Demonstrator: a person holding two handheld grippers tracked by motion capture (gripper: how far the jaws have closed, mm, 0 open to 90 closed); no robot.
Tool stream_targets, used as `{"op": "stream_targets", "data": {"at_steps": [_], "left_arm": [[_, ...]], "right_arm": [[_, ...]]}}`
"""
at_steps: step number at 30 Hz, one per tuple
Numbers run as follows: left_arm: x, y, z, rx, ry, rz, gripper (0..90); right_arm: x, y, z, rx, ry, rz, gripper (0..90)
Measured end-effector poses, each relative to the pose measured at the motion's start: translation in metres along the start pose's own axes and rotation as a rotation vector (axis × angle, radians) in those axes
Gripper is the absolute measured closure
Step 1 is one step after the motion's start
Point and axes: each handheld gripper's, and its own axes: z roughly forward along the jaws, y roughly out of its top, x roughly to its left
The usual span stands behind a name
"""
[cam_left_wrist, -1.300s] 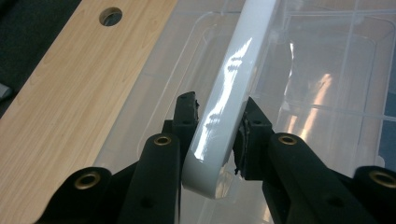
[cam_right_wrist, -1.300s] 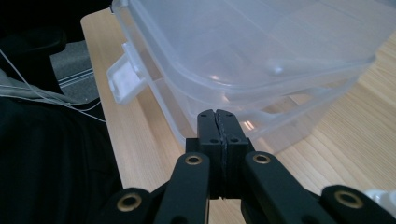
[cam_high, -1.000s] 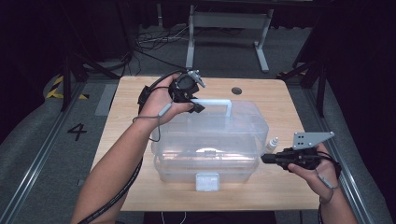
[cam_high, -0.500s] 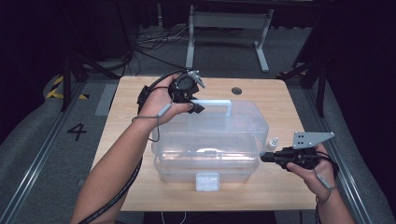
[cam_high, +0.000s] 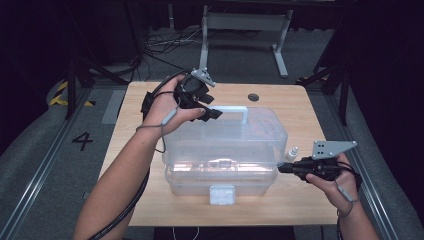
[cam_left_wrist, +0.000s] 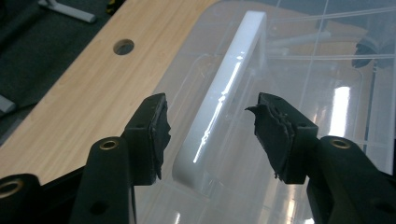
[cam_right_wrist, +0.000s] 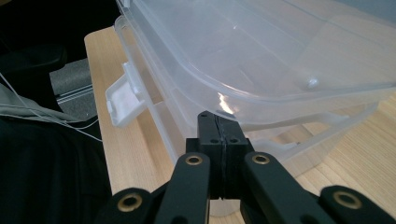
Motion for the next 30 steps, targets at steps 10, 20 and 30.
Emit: {"op": "stream_targets", "data": {"at_steps": [10,20,30], "left_arm": [[-0.008,-0.010,-0.030,-0.057,0.008,-0.048,55.3],[-0.025,-0.025,-0.056,-0.120,-0.008,-0.034,84.3],[-0.040,-0.038,-0.058,-0.109,-0.032,-0.030,84.5]], "right_arm": [[-0.001,0.008,-0.003,-0.020,-0.014,0.002,90.0],[0.000,0.017,-0.006,-0.037,-0.063,0.009,90.0],[-0.005,0.027,-0.005,-0.051,-0.103,0.023,90.0]]}}
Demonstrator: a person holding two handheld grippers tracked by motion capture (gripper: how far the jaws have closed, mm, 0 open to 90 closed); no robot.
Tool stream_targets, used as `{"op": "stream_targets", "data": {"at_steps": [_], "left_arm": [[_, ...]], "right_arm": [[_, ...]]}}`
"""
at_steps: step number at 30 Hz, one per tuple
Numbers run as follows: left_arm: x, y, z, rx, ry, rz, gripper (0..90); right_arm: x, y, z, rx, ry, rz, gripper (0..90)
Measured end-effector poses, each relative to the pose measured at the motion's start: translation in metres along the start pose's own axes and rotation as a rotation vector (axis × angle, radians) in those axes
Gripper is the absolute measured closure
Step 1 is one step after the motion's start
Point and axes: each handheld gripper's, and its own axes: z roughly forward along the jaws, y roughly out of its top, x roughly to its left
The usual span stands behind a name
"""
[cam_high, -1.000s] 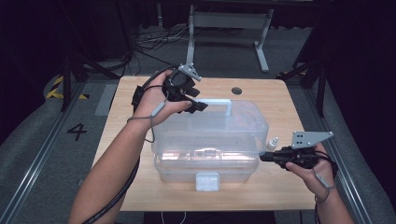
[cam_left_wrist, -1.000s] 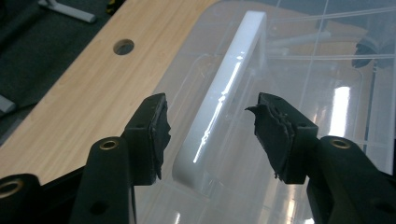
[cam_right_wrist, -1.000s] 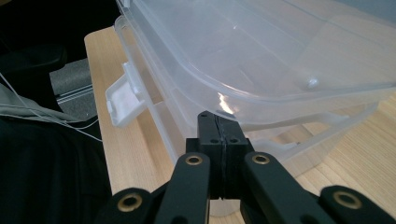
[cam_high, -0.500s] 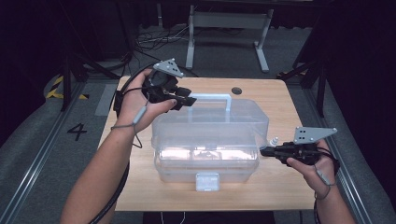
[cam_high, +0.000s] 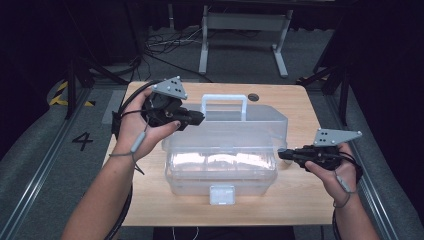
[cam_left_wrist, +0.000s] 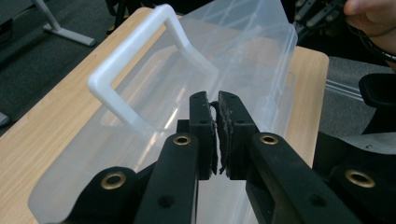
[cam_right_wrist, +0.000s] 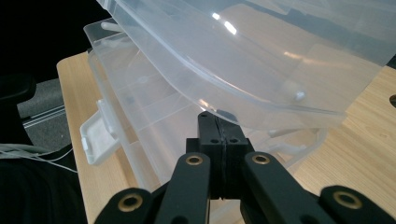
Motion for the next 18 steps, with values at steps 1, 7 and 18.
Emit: {"op": "stream_targets", "data": {"at_steps": [1,7,18], "left_arm": [[-0.001,-0.002,0.000,0.000,-0.003,-0.002,84.3],[-0.008,-0.013,-0.004,-0.004,-0.003,-0.007,84.3],[-0.011,-0.033,-0.008,-0.021,-0.012,-0.023,87.8]], "right_arm": [[0.000,0.001,0.000,-0.001,-0.002,0.003,90.0],[-0.003,0.006,0.000,-0.024,-0.020,0.015,90.0],[-0.011,0.016,0.001,-0.077,-0.049,0.049,90.0]]}}
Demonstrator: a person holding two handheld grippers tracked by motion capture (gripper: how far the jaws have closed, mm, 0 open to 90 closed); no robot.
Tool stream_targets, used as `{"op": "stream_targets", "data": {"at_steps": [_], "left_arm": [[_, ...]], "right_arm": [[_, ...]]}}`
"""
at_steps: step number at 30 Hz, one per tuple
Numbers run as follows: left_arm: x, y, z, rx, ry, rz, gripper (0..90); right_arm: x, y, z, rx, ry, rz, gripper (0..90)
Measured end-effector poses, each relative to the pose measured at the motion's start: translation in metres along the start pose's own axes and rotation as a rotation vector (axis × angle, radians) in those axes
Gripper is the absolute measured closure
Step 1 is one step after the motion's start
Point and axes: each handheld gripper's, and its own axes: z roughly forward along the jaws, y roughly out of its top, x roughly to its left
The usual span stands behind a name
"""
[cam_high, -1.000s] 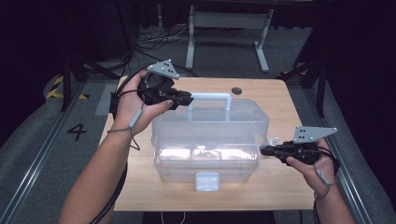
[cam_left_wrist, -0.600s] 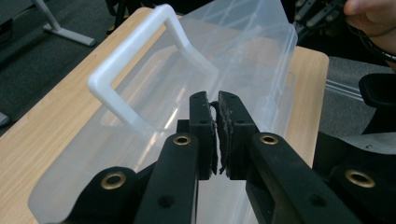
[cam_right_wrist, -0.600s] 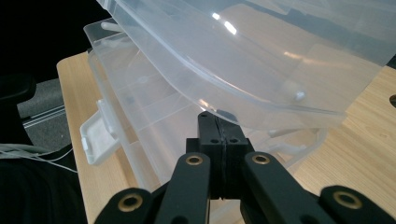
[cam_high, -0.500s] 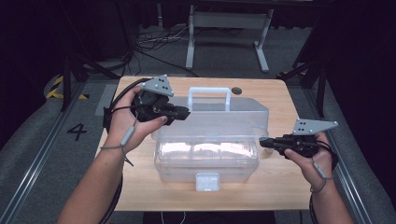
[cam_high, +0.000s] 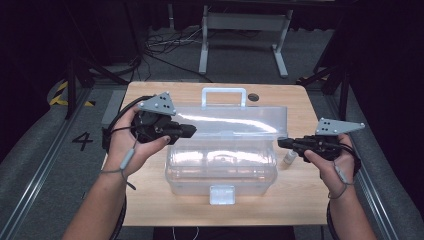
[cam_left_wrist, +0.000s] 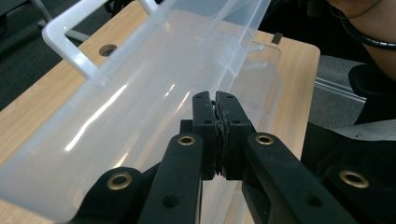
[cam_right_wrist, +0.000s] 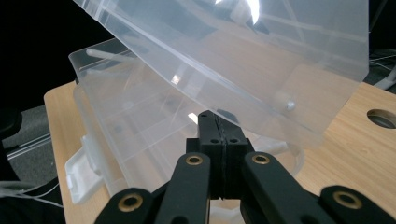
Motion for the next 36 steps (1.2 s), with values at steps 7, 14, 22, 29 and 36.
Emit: {"op": "stream_targets", "data": {"at_steps": [7,14,22,29,36], "left_arm": [[0.002,-0.018,0.001,-0.004,0.030,-0.033,88.6],[0.010,-0.039,0.009,-0.005,0.045,-0.081,88.7],[0.020,-0.055,0.018,-0.024,0.096,-0.126,87.9],[0.030,-0.067,0.022,-0.057,0.133,-0.177,87.5],[0.035,-0.072,0.021,-0.108,0.172,-0.194,89.2]], "right_arm": [[-0.003,0.005,0.001,-0.026,-0.020,0.010,90.0],[-0.004,0.008,0.002,-0.046,-0.035,0.021,90.0],[-0.005,0.010,0.003,-0.064,-0.046,0.030,90.0],[-0.005,0.009,0.004,-0.067,-0.044,0.029,90.0],[-0.005,0.007,0.004,-0.064,-0.036,0.031,90.0]]}}
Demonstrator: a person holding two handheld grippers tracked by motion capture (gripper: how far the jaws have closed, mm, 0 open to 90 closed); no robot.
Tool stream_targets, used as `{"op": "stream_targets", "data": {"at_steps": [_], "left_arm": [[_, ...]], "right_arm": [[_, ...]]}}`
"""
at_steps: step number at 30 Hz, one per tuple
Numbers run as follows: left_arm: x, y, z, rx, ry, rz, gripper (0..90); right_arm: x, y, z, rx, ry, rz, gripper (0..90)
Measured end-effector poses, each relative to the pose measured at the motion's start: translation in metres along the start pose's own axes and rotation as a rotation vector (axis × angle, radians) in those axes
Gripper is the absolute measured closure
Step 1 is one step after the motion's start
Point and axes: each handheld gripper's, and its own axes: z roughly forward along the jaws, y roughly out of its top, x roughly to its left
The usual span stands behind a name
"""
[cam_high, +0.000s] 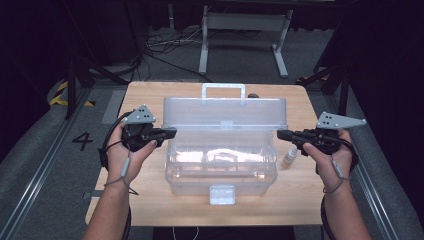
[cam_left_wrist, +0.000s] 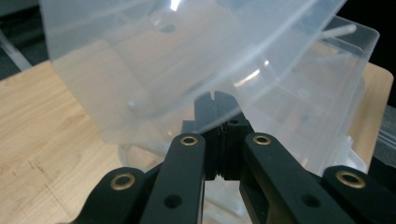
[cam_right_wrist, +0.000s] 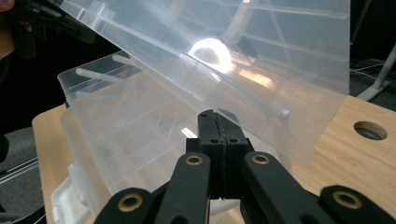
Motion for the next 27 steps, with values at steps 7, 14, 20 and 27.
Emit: {"op": "stream_targets", "data": {"at_steps": [7,14,20,27], "left_arm": [[0.0015,0.0000,-0.0001,-0.008,0.005,-0.006,89.7],[0.0029,0.0002,-0.0002,-0.015,0.009,-0.002,89.7],[0.0043,0.0006,0.0002,-0.022,0.018,0.001,89.7],[0.0060,0.0026,0.0004,-0.018,0.015,0.001,89.7]], "right_arm": [[0.0009,-0.0005,-0.0004,0.003,-0.003,-0.005,90.0],[0.0021,-0.0008,-0.0020,0.003,-0.010,-0.010,90.0],[0.0039,-0.0008,-0.0042,0.008,-0.016,-0.017,90.0],[0.0074,-0.0011,-0.0093,0.024,-0.039,-0.029,90.0]]}}
